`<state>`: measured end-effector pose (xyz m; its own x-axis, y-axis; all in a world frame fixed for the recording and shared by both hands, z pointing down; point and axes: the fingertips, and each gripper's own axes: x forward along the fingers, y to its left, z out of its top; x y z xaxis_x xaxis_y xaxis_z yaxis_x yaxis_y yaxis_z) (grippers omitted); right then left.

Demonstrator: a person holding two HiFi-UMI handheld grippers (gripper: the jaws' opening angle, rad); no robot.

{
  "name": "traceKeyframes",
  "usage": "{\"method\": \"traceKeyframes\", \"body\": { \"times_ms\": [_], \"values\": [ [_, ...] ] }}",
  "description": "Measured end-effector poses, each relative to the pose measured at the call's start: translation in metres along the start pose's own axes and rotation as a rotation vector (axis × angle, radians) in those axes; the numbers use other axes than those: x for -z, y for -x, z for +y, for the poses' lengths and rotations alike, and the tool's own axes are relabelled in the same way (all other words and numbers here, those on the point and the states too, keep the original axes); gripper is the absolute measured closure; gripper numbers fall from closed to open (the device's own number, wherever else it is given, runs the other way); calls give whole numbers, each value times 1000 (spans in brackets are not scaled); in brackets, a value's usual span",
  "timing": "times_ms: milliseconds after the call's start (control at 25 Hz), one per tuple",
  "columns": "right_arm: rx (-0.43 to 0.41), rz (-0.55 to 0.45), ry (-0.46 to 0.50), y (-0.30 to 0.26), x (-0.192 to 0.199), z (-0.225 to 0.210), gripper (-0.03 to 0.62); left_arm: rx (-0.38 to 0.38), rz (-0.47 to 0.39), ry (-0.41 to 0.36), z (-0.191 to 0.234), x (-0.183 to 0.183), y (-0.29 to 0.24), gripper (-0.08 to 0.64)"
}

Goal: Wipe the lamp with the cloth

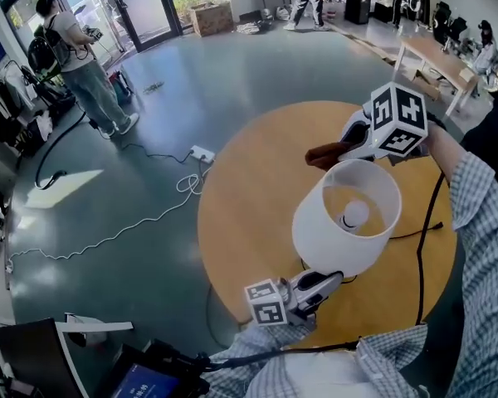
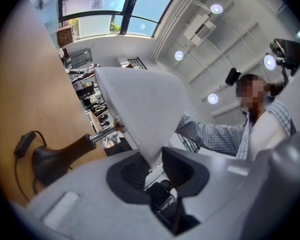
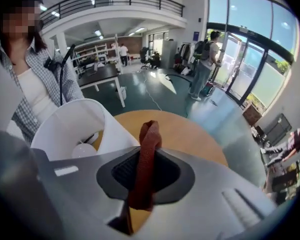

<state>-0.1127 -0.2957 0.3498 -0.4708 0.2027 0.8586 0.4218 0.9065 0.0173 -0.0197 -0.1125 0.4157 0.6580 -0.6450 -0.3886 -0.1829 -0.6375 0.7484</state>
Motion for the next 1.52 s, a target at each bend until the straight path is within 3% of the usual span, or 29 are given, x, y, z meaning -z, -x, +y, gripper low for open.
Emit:
{"method": "traceKeyframes", "body": {
  "times_ms": [400,760,1160,1400,1520],
  "values": [
    [-140,434,486,-28,-28,24,545,-2,38,-24,4,5,-1,485],
    [-147,670,989,-34,-57,68,545,-16,57,-35,11,1,-6,486],
    [-71,623,1261,-29,-56,141,545,-8,42,-39,18,-5,-15,489],
    [31,460,1204,-20,-49,186,545,-28,63,-35,13,-3,-11,488],
    [135,360,1143,-15,-55,198,545,-28,69,-31,15,-3,-6,488]
  ]
}}
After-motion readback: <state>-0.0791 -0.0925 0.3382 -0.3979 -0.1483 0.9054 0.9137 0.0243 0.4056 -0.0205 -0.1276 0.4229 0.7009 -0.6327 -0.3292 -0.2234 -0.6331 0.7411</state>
